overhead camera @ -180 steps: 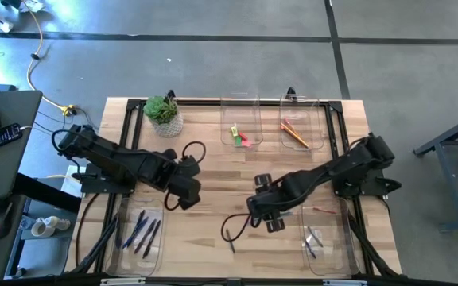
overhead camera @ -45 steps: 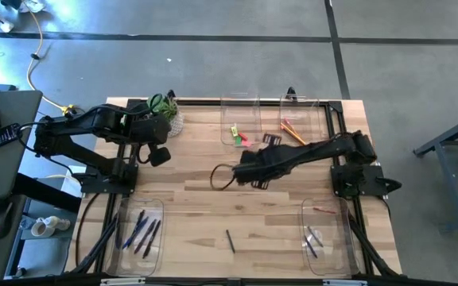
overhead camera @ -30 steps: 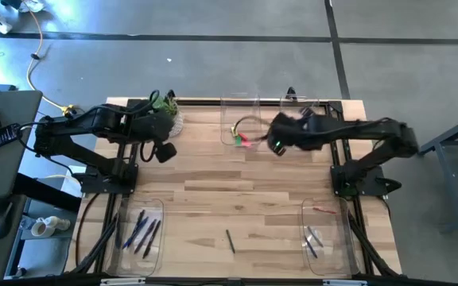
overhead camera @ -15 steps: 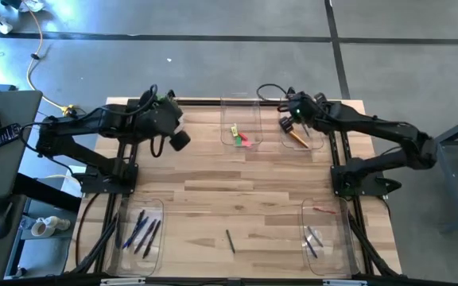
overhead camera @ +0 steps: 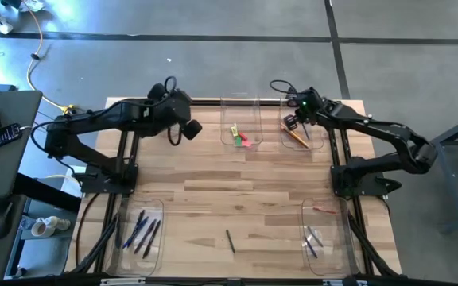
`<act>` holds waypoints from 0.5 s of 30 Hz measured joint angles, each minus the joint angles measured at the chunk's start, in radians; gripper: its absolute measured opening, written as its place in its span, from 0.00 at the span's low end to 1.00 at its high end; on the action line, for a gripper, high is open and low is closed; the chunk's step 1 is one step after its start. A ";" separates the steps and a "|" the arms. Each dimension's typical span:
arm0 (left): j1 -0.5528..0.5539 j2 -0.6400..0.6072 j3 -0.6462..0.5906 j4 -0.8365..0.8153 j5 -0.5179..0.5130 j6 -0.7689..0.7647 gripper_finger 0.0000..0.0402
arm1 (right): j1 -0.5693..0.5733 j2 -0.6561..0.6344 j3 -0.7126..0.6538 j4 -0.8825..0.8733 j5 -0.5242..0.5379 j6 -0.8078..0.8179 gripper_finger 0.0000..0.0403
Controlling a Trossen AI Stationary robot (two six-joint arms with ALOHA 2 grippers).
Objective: Sort crayons/erasers/pens/pencils in bins
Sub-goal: Put the blue pencil into the top right transparent bin
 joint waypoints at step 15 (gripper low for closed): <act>0.057 0.119 0.000 0.021 0.099 -0.049 0.01 | -0.074 0.001 -0.093 0.065 -0.105 0.010 0.03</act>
